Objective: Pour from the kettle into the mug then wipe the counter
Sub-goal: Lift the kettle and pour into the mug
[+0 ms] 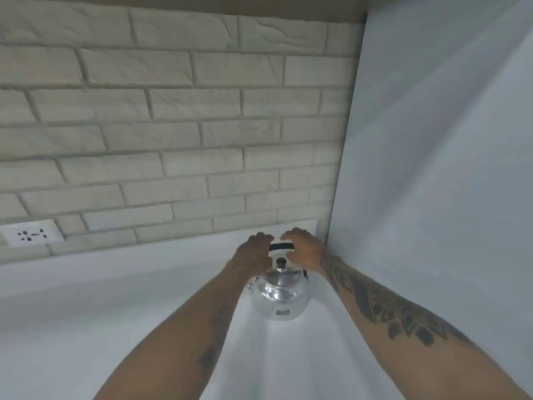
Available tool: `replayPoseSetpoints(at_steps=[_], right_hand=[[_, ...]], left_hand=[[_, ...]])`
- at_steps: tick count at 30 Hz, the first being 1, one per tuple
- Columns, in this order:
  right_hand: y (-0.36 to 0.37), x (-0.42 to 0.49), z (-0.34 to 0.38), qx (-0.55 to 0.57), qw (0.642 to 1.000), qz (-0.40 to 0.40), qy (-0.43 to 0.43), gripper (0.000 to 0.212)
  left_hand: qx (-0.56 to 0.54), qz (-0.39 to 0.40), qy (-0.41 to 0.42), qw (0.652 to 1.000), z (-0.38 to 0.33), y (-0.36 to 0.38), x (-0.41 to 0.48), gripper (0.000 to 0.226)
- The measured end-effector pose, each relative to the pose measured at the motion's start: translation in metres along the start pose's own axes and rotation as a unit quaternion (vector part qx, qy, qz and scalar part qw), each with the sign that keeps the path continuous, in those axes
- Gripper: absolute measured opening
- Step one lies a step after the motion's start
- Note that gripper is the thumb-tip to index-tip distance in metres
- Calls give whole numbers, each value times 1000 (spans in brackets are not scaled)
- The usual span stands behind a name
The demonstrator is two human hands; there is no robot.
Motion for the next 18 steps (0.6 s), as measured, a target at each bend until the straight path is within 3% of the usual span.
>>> replayPoseSetpoints(at_steps=[5, 11, 18], right_hand=[[22, 7, -17, 27, 999, -18, 33, 7], [18, 8, -33, 132, 985, -62, 90, 38], [18, 7, -19, 192, 975, -78, 81, 36]], left_hand=[[-40, -7, -17, 999, 1, 23, 12, 26], [-152, 6, -43, 988, 11, 19, 25, 14], [-191, 58, -37, 979, 23, 9, 11, 9]])
Point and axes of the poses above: each hand's wrist, its own x-axis towards the middle knuckle, its own y-axis out of the palm, z = x × y, the point moved 7 cm from there along x, towards the middle knuckle, and after that the axes turned 15 degrees about -y, right-handed, at the moved point
